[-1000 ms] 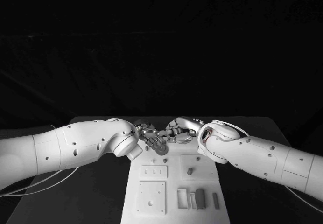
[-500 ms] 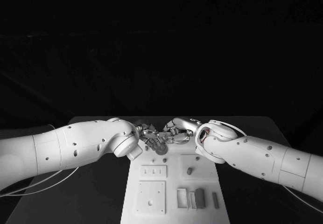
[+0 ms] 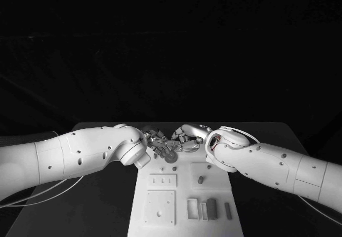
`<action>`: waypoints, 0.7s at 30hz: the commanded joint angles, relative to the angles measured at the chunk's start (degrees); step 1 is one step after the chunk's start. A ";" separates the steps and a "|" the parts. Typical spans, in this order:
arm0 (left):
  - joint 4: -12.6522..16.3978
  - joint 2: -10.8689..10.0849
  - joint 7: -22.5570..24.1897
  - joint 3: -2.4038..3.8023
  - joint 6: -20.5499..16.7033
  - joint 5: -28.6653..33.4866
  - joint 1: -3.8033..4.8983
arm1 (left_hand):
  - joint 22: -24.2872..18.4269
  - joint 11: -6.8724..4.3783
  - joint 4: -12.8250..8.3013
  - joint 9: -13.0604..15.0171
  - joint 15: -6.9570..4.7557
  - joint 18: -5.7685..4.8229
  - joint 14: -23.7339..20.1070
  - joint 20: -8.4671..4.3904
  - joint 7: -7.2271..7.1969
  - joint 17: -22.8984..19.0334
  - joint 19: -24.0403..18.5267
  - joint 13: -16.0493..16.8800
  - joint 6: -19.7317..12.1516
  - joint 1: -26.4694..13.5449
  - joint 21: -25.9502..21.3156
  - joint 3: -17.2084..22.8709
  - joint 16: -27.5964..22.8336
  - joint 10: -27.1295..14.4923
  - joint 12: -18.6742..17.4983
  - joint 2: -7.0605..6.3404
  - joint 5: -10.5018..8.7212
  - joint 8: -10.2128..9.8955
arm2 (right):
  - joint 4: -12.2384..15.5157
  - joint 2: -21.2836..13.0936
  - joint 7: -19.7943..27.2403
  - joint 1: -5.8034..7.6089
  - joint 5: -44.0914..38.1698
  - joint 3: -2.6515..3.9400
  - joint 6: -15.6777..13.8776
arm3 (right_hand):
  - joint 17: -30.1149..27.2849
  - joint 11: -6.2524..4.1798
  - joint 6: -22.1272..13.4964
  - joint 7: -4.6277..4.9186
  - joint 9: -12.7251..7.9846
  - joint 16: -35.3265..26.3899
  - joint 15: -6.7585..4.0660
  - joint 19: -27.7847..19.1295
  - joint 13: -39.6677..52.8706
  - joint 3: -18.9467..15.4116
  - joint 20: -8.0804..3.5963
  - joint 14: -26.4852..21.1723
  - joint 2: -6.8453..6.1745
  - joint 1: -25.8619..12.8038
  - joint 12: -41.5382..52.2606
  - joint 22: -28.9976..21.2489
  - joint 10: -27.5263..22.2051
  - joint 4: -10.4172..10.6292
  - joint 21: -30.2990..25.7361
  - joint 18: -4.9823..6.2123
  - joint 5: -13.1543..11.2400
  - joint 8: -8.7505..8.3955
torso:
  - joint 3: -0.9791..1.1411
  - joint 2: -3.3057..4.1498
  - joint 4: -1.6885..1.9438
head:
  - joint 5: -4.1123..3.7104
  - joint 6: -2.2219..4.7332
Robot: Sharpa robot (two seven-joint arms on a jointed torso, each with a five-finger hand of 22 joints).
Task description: Assemble the parts on the task board
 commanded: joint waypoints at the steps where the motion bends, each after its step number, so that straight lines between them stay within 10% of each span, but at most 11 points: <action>1: -0.06 0.15 0.77 0.08 -0.61 0.88 0.10 | 0.09 0.04 0.03 0.04 0.03 0.21 0.41 -0.05 0.10 0.12 0.49 0.10 0.55 0.50 0.03 0.38 -0.01 0.40 0.01 0.03 0.22 0.28 | 0.29 0.14 0.02 -0.06 -0.75 -0.01 0.95 | -0.06 -0.23 1.87 1.58 0.11 0.18 -0.32 0.44 -0.06 0.20 0.11 0.13 0.01 -0.78 0.31 0.57 0.00 0.26 0.39 0.50 -0.14 0.39 | 0.02 -0.01 0.06 | 0.03 -0.08; 21: -0.09 0.07 -0.14 0.09 1.53 2.57 0.10 | 0.40 0.53 -0.14 -0.22 0.41 -0.10 -0.31 0.15 0.61 0.59 -0.44 0.40 -0.38 3.18 -0.82 4.38 -1.41 -0.54 -1.12 -1.09 0.29 -0.77 | -0.22 0.53 -0.58 -0.06 -1.14 -0.05 1.33 | -0.11 -0.26 1.97 1.55 0.14 0.17 -0.35 0.47 -0.08 0.26 0.07 0.18 0.13 -0.84 0.30 0.54 0.02 0.28 0.37 0.50 -0.14 0.38 | 0.04 -0.02 0.06 | 0.10 -0.26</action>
